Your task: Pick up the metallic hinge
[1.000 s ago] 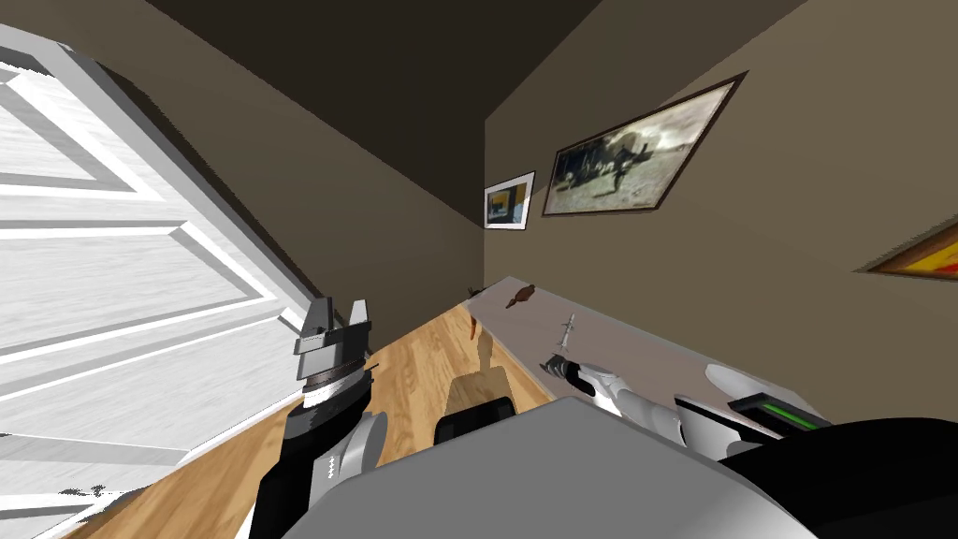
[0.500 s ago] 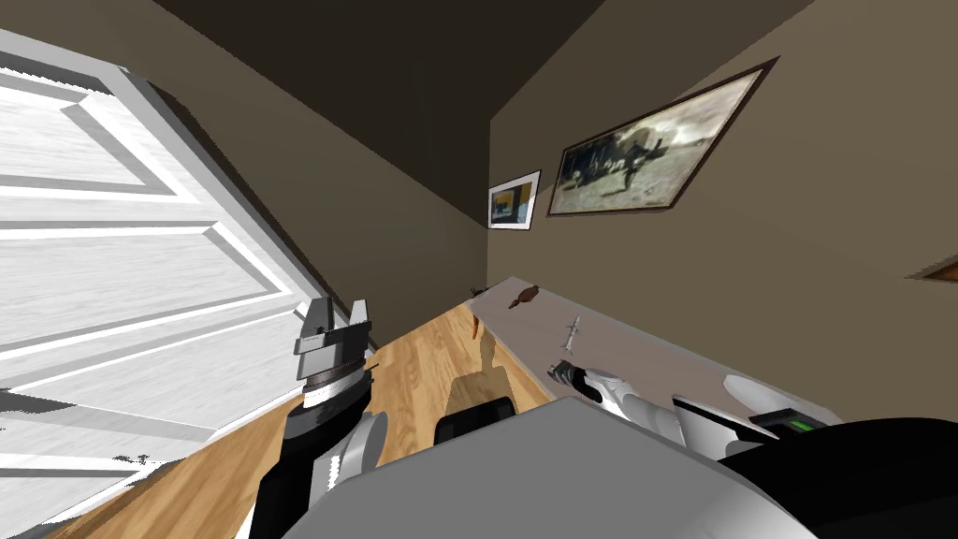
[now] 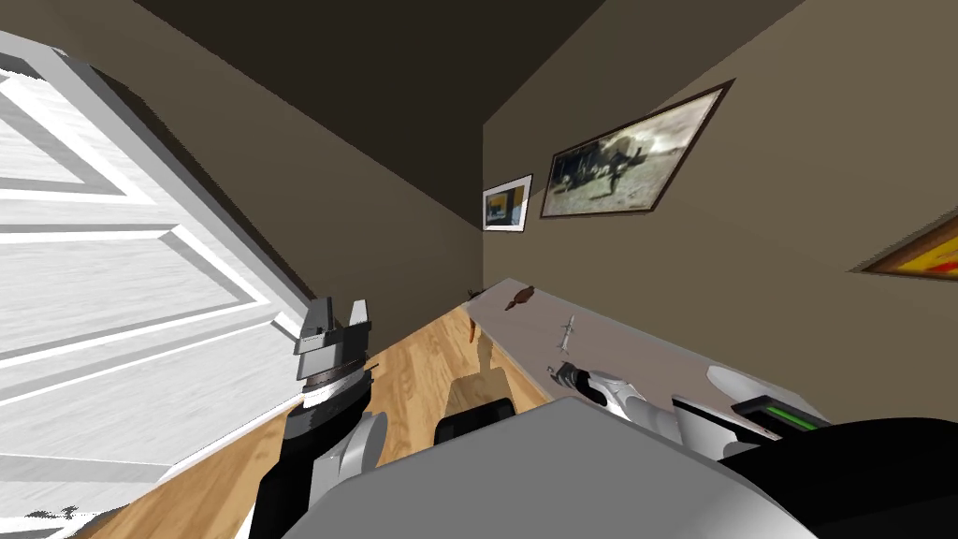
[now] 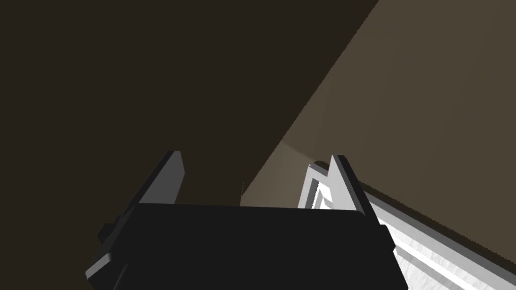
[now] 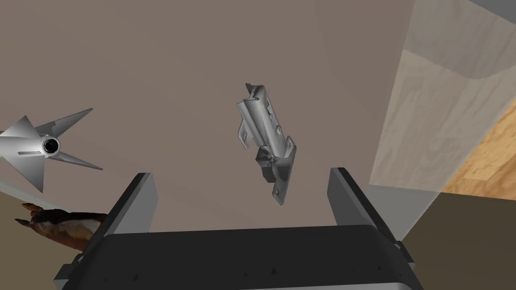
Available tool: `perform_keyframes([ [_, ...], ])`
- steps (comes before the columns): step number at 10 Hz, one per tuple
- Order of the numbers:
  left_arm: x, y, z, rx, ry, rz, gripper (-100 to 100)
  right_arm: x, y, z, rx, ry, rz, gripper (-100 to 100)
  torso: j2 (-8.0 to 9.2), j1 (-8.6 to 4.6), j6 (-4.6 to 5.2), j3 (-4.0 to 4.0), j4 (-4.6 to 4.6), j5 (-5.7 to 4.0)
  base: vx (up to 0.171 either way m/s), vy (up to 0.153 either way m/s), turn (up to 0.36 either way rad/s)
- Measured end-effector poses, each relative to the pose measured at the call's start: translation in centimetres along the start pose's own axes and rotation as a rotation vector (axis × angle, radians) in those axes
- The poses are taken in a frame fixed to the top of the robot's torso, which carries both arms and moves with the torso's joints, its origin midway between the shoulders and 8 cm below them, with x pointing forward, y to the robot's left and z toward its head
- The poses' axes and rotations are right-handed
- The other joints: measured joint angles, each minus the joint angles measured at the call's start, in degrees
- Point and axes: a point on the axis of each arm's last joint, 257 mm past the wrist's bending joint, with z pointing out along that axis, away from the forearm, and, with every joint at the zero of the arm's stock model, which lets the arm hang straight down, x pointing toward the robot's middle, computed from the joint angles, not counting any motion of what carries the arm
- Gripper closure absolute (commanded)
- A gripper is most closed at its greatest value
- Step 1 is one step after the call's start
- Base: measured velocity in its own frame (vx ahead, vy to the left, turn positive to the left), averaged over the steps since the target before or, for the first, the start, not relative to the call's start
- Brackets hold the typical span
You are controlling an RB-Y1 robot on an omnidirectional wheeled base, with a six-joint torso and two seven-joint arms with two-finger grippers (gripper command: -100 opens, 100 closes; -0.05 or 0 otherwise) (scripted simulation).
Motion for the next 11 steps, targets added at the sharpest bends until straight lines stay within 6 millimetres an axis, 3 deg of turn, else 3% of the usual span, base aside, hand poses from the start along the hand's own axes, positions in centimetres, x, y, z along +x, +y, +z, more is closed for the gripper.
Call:
perform_keyframes([
  [6,0.0,0.0,0.0,0.0,0.0,0.0,0,0.9,1.0,-0.4,-0.056,-0.037,-0.158,-100,-0.13,0.01,-0.02,-0.09,-0.04,0.01,0.19,0.016,-0.296],
  [11,0.0,0.0,0.0,0.0,0.0,0.0,0,2.3,2.9,-0.7,-0.119,-0.06,-0.265,-100,-0.25,-0.37,0.09,-0.23,-0.21,-0.26,0.167,0.035,-0.261],
])
